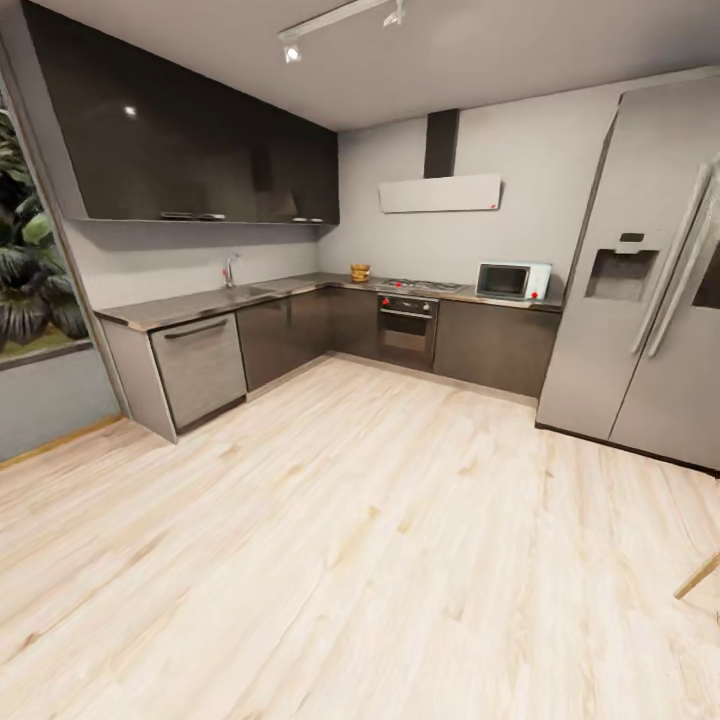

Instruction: In the kitchen, take the popcorn bag from the countertop, put it into the microwave, and heat it until the popcorn is cooked so the cooked popcorn ends up inside the bag.

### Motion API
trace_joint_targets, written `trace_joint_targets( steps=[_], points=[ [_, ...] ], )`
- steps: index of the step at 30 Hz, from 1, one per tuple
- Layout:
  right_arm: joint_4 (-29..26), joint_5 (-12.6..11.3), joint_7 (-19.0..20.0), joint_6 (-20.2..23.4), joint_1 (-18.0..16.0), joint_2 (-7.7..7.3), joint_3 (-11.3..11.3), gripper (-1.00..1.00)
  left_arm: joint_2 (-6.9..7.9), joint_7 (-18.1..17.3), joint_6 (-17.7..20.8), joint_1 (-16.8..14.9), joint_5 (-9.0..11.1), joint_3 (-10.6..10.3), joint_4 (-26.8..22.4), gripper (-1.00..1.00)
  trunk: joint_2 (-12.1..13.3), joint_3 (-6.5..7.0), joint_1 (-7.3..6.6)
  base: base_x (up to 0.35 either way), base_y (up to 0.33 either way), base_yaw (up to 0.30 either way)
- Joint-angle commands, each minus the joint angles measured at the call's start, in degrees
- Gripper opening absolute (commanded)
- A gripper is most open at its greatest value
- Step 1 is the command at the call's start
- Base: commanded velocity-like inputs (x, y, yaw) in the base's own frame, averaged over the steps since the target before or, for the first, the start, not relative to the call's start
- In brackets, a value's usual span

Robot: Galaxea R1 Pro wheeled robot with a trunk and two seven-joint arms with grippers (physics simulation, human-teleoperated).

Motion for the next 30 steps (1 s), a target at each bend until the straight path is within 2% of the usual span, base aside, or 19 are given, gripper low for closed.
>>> trace_joint_targets(
  steps=[1,30],
  points=[
    [0.1,0.0,0.0,-0.2,-0.1,0.01,0.0,1.0,-0.02,0.0,-0.2,0.0,0.0,0.4,0.0,1.0,0.0,-0.06,0.03,0.343,0.0,-0.279],
    [0.1,0.0,0.0,-0.2,-0.1,0.27,0.0,1.0,-0.02,0.0,-0.2,0.0,0.0,0.4,0.0,1.0,0.0,-0.06,0.03,0.343,0.0,-0.279]
  ],
)
